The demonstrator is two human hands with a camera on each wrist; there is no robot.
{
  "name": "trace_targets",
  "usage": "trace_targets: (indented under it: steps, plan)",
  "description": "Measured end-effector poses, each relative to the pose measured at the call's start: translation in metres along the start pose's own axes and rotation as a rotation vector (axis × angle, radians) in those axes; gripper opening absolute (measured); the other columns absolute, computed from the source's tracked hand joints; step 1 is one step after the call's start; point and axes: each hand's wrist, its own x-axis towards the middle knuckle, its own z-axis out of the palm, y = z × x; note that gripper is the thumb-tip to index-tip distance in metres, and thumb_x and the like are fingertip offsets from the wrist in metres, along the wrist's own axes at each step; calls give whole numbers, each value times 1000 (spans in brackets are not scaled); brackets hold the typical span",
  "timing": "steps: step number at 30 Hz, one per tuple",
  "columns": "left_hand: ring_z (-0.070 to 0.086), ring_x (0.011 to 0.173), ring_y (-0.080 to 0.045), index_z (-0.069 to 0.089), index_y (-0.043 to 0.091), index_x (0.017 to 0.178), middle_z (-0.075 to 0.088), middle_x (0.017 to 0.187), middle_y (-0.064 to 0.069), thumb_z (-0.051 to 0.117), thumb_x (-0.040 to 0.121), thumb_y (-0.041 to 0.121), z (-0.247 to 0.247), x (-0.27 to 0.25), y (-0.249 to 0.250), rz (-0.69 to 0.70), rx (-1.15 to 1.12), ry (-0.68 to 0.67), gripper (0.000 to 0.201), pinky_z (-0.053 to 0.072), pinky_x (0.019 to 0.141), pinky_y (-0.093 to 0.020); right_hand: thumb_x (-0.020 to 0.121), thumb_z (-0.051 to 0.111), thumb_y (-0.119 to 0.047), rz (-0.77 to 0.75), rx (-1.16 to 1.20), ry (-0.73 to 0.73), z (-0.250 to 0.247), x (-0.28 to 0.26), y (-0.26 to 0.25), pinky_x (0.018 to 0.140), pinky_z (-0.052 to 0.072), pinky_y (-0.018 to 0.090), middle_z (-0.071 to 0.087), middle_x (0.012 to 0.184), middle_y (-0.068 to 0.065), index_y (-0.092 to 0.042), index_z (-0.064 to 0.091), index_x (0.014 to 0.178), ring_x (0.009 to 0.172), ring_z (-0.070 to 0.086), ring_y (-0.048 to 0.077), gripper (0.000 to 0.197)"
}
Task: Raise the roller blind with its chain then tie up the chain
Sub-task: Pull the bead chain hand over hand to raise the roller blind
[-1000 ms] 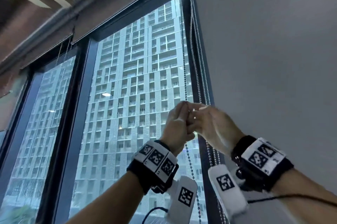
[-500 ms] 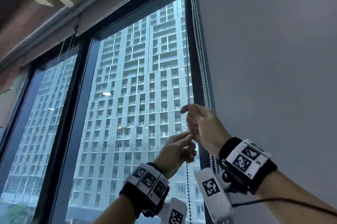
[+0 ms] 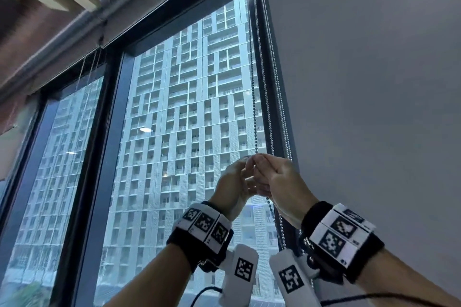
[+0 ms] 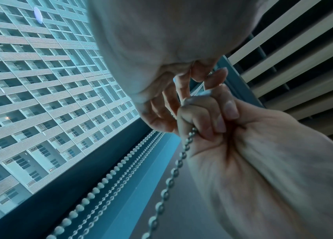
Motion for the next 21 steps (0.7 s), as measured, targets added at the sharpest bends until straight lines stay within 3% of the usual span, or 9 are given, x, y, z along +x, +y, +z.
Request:
trace_targets:
  steps: [5,9,12,15,19,21]
  plan:
    - [57,56,-14,54,0,107,55,77,-10,30,98,23,-4,-1,-1,-11,19,-3,35,48,48,-25,103,41,-18,-22,-70,-7,0,-3,6,45,32,20,45,46,-12,-4,61,82,43,38,4,32]
    - [56,60,-17,52,-9,114,56,87,-15,31,99,27,-4,0,0,-18,56,-27,45,47,49,-27,102,42,-18,-18,-156,14,-1,-4,14,48,34,23,51,48,-12,-5,64,85,46,41,5,31]
    - [56,64,-18,55,-6,113,57,87,-16,29,99,30,-2,-2,-4,-11,92,-21,46,48,50,-26,102,41,-19,-10,-222,23,-1,-8,16,50,37,23,53,50,-13,-3,65,88,49,45,5,32]
    - [56,81,-22,60,4,102,59,93,-15,27,99,38,-4,-3,-12,-27,99,14,48,51,60,-29,102,41,-16,5,-311,42,-4,-5,14,48,40,18,53,46,-16,0,64,92,44,46,-2,30]
    - [57,94,-28,59,4,113,62,105,-12,30,96,46,-4,-12,-27,-129,175,-61,53,47,86,-48,100,44,-8,102,-396,65,-17,-20,24,47,44,21,57,63,1,-3,62,92,47,51,4,21]
    - [58,97,-27,55,1,116,61,111,-16,31,97,42,0,-17,-38,-159,294,-114,51,49,84,-42,101,44,-9,207,-409,42,-21,-35,40,51,49,27,60,67,6,-2,62,96,51,55,11,20]
